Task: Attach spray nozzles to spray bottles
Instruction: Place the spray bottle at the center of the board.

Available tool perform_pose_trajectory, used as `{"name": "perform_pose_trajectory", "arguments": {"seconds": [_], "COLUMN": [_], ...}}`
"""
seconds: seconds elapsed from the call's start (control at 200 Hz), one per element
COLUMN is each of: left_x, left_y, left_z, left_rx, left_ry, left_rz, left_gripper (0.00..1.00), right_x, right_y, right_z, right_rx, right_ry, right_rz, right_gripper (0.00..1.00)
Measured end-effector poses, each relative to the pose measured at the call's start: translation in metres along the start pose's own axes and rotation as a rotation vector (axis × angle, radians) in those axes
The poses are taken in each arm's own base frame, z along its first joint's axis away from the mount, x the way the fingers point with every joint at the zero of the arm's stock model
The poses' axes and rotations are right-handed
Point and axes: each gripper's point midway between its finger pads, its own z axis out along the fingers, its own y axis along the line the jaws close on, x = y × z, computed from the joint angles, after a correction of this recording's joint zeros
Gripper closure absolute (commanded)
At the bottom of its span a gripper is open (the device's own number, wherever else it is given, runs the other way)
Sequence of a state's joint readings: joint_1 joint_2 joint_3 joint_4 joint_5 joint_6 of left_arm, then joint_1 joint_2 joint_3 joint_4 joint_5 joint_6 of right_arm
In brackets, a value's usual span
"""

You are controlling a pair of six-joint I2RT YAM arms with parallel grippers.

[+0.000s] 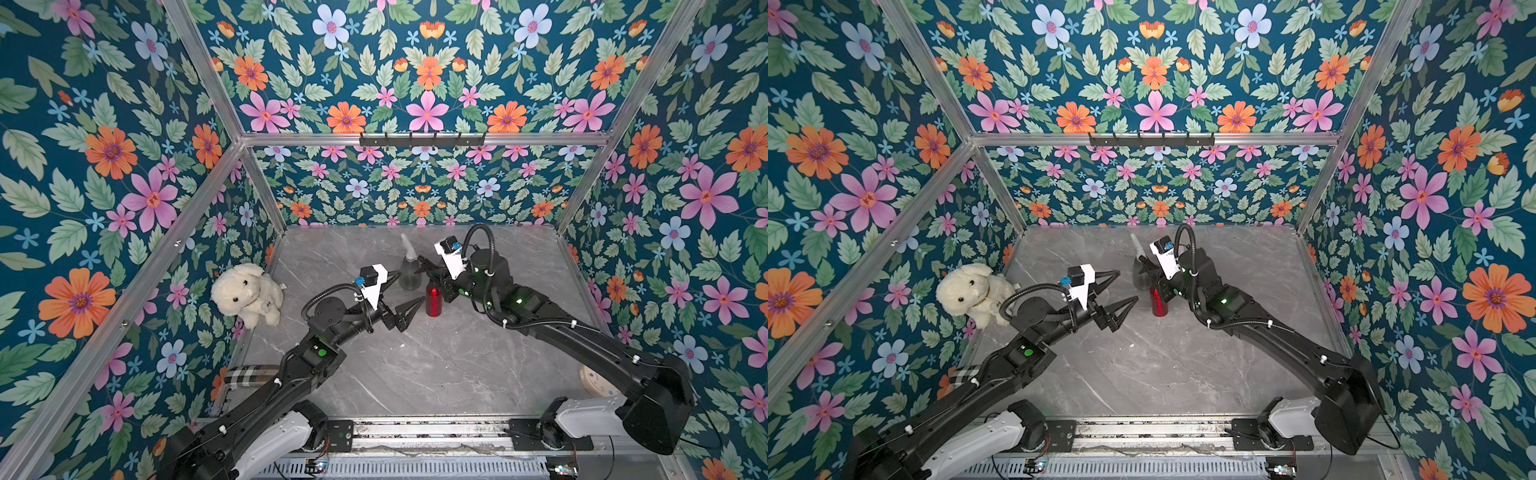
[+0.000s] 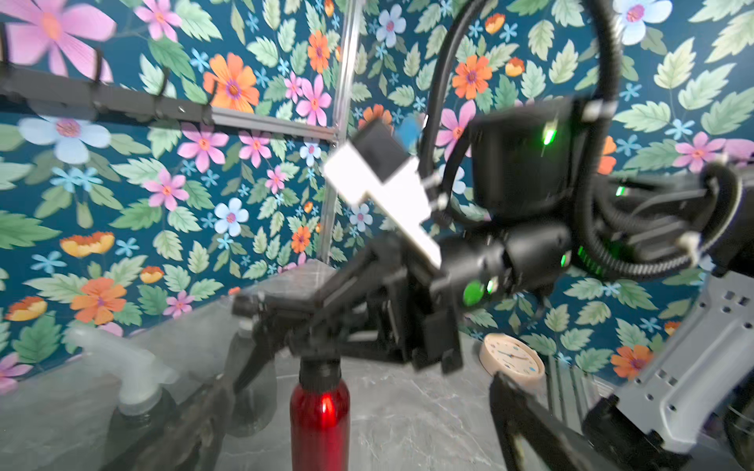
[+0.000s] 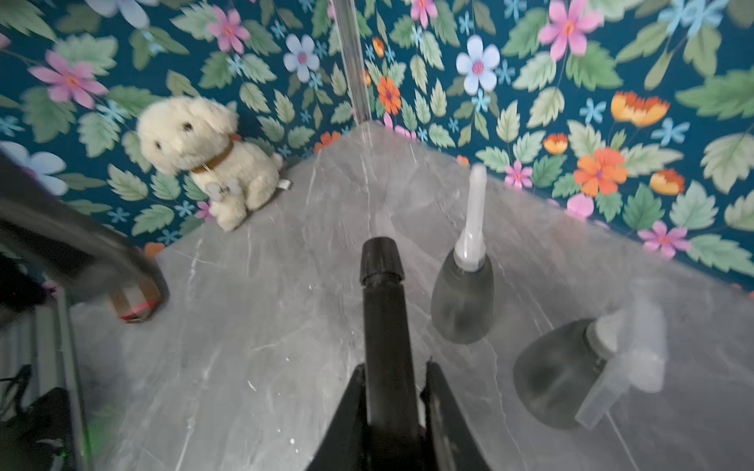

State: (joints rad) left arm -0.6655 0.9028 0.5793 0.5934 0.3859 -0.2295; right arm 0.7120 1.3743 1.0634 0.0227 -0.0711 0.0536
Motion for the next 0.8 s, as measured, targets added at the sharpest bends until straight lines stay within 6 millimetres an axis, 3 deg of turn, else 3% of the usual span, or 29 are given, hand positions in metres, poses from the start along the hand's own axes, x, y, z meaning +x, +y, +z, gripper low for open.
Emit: {"name": "perform_pose_trajectory", "arguments": {"seconds": [0.115, 0.235, 0.61, 0.8], "left_x": [-0.002, 0.000, 0.002, 0.004], "left_y": [0.014, 0.022, 0.030, 0.031], "left_z": [-0.005, -0.006, -0.008, -0.009], "left_rx": [-0.086, -0.133, -0.179, -0.188], "left_ry": [-0.019, -0.017, -0.015, -0.011], "left_rz": [0.000, -0.003, -0.005, -0.006], "left_gripper": [0.00, 0.00, 0.00, 0.00], "right_x": [0.047, 0.078, 0.060, 0.066], "right_y": [-0.011, -0.020, -0.028, -0.022], "right_z": [0.028, 0.048, 0.058, 0.058], "right_rx": [0.029, 0.059, 0.099, 0.092], "right_ry": [0.038, 0.036, -0.098, -0.089], "right_rz": [0.029, 0.058, 0.073, 0.049], "right_gripper": [1.00, 1.00, 1.00, 0.84]}}
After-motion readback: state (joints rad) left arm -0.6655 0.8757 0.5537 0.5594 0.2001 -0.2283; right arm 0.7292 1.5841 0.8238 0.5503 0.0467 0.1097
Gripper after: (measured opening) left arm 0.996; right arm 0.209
